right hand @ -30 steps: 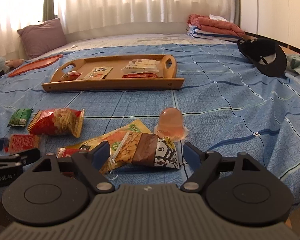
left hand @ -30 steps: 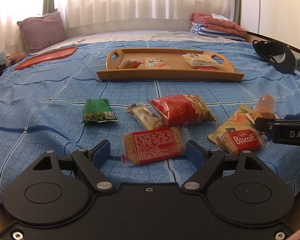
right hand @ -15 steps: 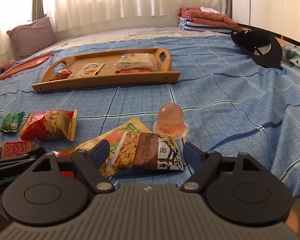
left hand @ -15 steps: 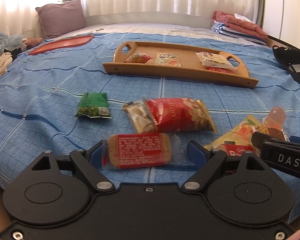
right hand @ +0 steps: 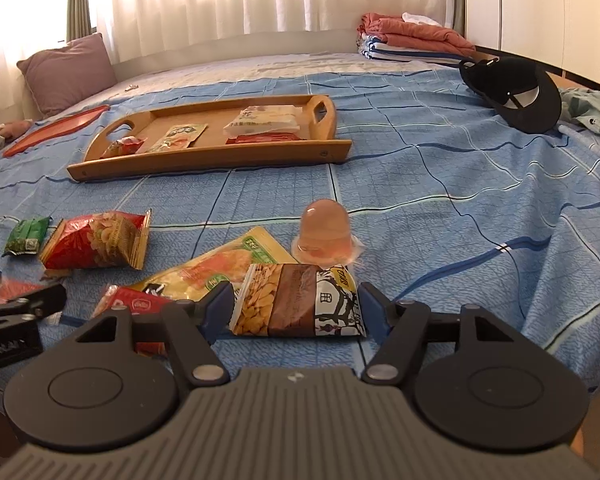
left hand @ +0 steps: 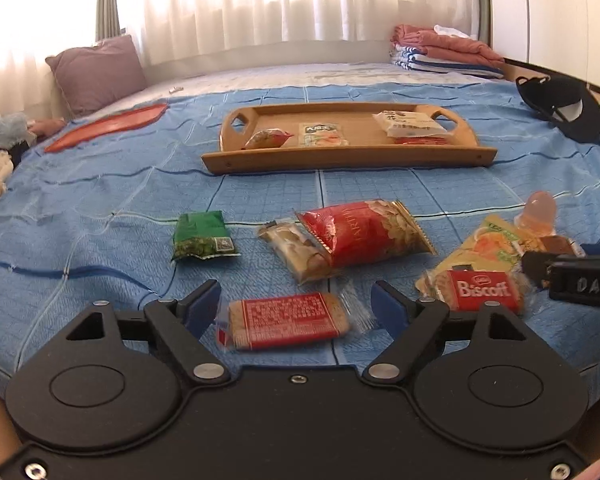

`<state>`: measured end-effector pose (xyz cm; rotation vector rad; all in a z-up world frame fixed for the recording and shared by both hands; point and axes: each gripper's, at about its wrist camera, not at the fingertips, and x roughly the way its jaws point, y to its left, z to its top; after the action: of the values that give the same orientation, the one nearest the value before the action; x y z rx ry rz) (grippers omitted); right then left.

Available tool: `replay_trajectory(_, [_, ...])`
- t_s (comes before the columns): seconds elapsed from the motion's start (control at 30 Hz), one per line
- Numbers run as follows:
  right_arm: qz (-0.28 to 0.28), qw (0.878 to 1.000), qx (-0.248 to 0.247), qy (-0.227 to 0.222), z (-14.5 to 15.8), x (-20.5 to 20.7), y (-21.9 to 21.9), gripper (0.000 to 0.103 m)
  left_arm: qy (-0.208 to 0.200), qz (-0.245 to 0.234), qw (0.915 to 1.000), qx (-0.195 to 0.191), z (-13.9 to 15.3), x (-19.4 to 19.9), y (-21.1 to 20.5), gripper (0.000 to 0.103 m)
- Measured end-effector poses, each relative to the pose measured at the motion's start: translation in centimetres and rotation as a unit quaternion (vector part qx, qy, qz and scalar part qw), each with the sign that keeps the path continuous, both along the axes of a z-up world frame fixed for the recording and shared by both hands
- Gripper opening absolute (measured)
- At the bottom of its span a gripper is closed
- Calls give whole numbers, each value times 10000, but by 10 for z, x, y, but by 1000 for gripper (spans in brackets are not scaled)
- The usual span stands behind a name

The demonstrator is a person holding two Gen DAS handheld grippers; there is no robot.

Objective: Organize snacks
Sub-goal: 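Grasp the red-labelled biscuit packet with the left tool while the right grasps the chocolate wafer packet, then carry the biscuit packet with the left tool while the right carries the wafer packet to the tray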

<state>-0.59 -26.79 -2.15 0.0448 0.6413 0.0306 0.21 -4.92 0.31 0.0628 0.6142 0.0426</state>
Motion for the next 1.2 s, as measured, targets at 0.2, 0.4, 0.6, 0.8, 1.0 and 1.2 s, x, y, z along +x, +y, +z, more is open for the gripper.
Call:
replay_trajectory(0.2, [10, 9999, -140, -5, 0, -2, 2, 73, 160, 147, 9996, 171, -4, 2, -3, 83])
replay_trajectory(0.4, [20, 9997, -249, -17, -3, -6, 7, 73, 302, -34, 9995, -76, -11, 5, -2, 77])
replay_trajectory(0.6, [212, 9998, 19, 2, 3, -10, 4, 63, 282, -349, 9989, -109, -7, 1, -3, 65])
replay_trajectory(0.8, [237, 9995, 213, -51, 10, -12, 2, 58, 74, -573, 9983, 25, 5, -8, -6, 65])
replay_trajectory(1.0, [258, 9989, 348, -196, 23, -13, 0, 58, -130, -703, 9974, 27, 27, -7, -2, 65])
replay_trajectory(1.2, [222, 9972, 664, -262, 38, -4, -6, 58, -283, -668, 9974, 30, 54, 11, 9, 65])
